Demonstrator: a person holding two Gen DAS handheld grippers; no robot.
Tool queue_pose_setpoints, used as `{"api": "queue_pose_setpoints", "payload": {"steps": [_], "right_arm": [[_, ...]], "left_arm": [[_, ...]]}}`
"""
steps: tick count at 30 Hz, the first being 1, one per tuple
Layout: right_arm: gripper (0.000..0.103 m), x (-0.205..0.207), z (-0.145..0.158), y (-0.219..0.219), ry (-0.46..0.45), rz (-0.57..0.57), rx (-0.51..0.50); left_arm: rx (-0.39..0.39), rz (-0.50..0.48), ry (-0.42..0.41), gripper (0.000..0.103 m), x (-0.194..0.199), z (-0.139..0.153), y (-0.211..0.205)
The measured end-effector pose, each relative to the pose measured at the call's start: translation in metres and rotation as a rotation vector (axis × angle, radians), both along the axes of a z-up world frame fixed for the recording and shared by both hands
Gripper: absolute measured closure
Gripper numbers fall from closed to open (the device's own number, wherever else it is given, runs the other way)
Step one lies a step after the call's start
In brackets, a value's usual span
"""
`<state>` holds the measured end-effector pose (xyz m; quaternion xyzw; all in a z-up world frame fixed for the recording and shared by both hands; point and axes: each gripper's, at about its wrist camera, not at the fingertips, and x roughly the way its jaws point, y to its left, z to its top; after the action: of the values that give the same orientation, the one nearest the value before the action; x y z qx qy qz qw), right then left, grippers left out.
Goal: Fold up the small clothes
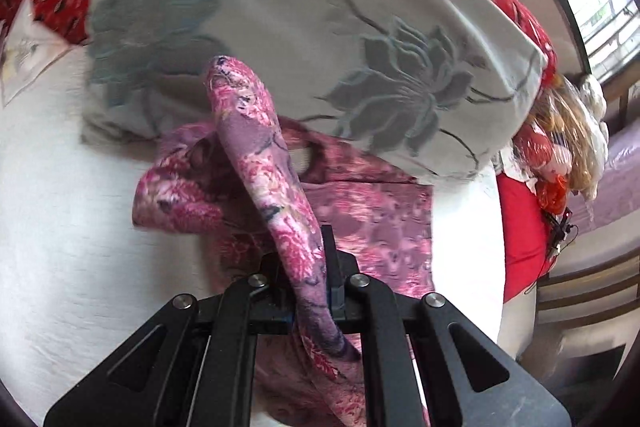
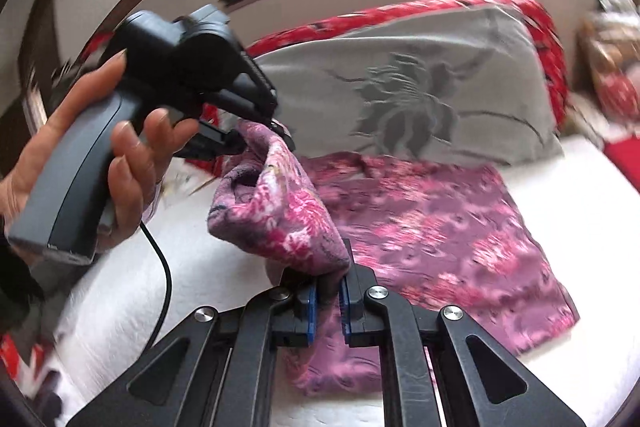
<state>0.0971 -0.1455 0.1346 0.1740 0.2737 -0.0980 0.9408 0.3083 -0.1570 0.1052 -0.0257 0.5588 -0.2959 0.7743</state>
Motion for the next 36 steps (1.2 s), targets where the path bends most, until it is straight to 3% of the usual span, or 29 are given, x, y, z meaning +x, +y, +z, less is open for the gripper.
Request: {"api": "queue_pose_setpoints", "payload": {"steps": [12,21,23,27,30,31,33,35,36], "right_arm": [[0.096,-0.047,-0.030,-0.077,-0.024,-0.200,0.188],[0.096,-0.072,-0.069,-0.128,0.049,-0.321,0.318],[0.096,-0.072,-0.078,-0.135,0.073,-0.322,0.358],[0.086,-0.074,-0.094,-0.145,0.139,-0.384,0.395],[0.086,-0.081,-0.097,-0.152,0.145,-0.410,0.441],[0.086,-0.084,-0.093,-0.152,0.141,-0.420,0.430],[0.084,-0.096,-0.067,-0.153,0.074,-0.457,0.332],[0.074,-0.097,-0.043,-0.162,-0.004,-0.457,0.267],[0.059,-0.091,-0.036,-0.169,-0.022,-0.441,0.253]], "left_arm": [[0.130,-0.124,-0.067,0.096,-0.044,-0.024,-0.121],[0.239,-0.227,-0.087,0.092,-0.073,-0.066,-0.188],[0.224,-0.217,-0.080,0.086,-0.074,-0.065,-0.188],[0.080,-0.167,-0.031,0.076,-0.059,-0.043,-0.164],[0.010,-0.084,-0.056,0.054,-0.042,-0.019,-0.128],[0.008,-0.060,-0.073,0.048,-0.036,-0.015,-0.115],[0.013,-0.016,-0.090,0.048,-0.027,-0.013,-0.087],[0.035,0.024,-0.091,0.048,-0.019,-0.020,-0.058],[0.052,0.046,-0.085,0.048,-0.017,-0.027,-0.044]]}}
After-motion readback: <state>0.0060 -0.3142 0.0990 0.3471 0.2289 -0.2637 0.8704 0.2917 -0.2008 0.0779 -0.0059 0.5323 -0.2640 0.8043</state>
